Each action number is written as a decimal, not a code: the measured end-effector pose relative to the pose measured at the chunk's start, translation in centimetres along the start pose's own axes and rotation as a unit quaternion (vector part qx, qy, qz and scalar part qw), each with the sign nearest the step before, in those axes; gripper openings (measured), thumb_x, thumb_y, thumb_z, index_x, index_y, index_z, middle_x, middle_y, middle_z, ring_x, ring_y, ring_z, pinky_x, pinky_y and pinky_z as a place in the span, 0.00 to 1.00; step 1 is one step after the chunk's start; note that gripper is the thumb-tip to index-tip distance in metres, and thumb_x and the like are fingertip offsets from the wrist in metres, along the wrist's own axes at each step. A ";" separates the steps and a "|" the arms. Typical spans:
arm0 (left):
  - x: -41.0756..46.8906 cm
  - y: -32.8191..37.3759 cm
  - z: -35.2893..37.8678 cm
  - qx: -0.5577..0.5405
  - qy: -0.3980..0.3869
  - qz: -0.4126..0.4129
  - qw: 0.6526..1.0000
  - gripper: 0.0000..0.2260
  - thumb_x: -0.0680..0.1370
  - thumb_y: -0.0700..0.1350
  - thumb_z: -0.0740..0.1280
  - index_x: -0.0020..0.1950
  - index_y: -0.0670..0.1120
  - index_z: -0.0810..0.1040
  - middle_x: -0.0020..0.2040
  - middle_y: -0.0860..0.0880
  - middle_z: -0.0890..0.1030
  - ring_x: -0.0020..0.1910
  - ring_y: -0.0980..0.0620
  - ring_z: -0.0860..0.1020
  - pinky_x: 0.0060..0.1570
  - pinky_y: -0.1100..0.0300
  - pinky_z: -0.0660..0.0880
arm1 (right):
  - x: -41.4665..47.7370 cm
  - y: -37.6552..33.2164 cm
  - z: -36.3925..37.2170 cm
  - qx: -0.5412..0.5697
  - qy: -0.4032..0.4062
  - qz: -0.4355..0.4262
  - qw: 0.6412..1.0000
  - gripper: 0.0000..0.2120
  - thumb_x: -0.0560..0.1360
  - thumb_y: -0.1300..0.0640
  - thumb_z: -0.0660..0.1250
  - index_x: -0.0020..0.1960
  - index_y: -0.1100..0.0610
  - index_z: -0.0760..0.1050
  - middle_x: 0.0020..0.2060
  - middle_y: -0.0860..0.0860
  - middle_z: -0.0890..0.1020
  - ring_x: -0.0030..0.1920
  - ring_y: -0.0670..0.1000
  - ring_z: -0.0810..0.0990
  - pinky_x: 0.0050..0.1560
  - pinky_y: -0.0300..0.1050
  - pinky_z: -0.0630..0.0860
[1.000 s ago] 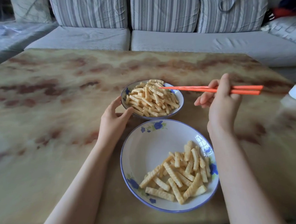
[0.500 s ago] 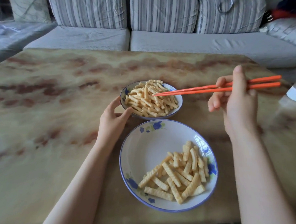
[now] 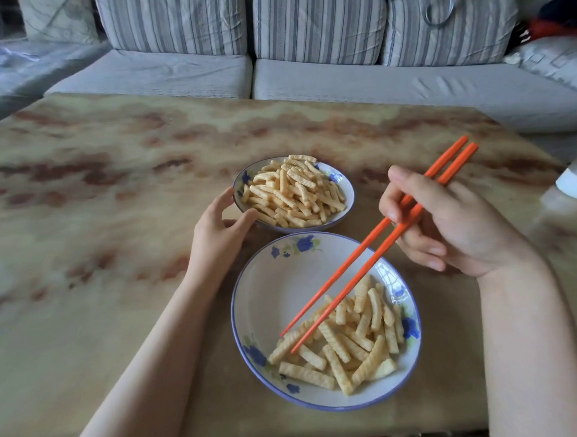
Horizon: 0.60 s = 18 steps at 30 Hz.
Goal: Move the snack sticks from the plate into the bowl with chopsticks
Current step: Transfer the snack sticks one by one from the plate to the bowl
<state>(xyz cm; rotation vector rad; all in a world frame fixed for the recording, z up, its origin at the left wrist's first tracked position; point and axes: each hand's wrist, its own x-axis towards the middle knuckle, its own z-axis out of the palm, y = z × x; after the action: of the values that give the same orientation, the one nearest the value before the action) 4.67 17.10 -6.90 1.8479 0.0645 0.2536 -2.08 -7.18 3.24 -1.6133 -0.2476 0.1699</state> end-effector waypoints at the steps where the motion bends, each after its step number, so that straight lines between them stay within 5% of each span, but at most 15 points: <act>1: 0.0 0.0 0.0 0.000 0.000 -0.003 1.000 0.21 0.77 0.44 0.69 0.71 0.51 0.74 0.58 0.54 0.82 0.37 0.65 0.81 0.36 0.75 0.73 | 0.0 0.0 0.1 -0.005 -0.001 0.005 1.000 0.20 0.75 0.47 0.58 0.31 0.59 0.70 0.14 0.51 0.59 0.13 0.48 0.56 0.18 0.31 0.59; 5: 0.0 -0.1 -0.1 -0.010 -0.003 -0.013 1.000 0.21 0.77 0.45 0.70 0.70 0.52 0.74 0.53 0.50 0.84 0.42 0.54 0.84 0.43 0.65 0.79 | 0.3 0.1 0.3 0.015 0.040 -0.009 0.999 0.20 0.78 0.49 0.55 0.32 0.61 0.64 0.14 0.48 0.61 0.13 0.48 0.57 0.17 0.31 0.58; 11: 0.0 0.0 -0.1 -0.005 -0.002 -0.008 1.000 0.21 0.77 0.44 0.70 0.70 0.52 0.74 0.46 0.63 0.81 0.39 0.62 0.83 0.39 0.72 0.76 | 1.1 0.6 -0.1 0.089 0.118 -0.061 0.987 0.20 0.82 0.53 0.52 0.33 0.58 0.62 0.18 0.43 0.66 0.14 0.44 0.58 0.18 0.32 0.59; 15: 0.1 -0.1 -0.1 -0.001 -0.002 -0.006 1.000 0.21 0.77 0.44 0.70 0.70 0.52 0.74 0.51 0.59 0.82 0.42 0.62 0.82 0.51 0.65 0.78 | 1.8 1.0 -0.5 0.157 0.213 -0.100 0.959 0.19 0.83 0.56 0.53 0.33 0.56 0.64 0.26 0.45 0.71 0.16 0.44 0.59 0.20 0.33 0.60; 18: 0.0 -0.1 0.0 -0.009 0.001 -0.008 1.000 0.21 0.77 0.44 0.70 0.70 0.51 0.74 0.44 0.62 0.81 0.37 0.66 0.81 0.38 0.74 0.74 | 2.5 1.3 -0.5 0.180 0.328 -0.117 0.920 0.18 0.82 0.57 0.55 0.34 0.56 0.66 0.29 0.46 0.73 0.18 0.46 0.61 0.22 0.36 0.61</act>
<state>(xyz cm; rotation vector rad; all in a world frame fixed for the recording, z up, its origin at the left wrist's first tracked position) 4.71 17.12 -6.96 1.8284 0.0784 0.2452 0.50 -7.11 2.03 -1.1811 0.1093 -0.4848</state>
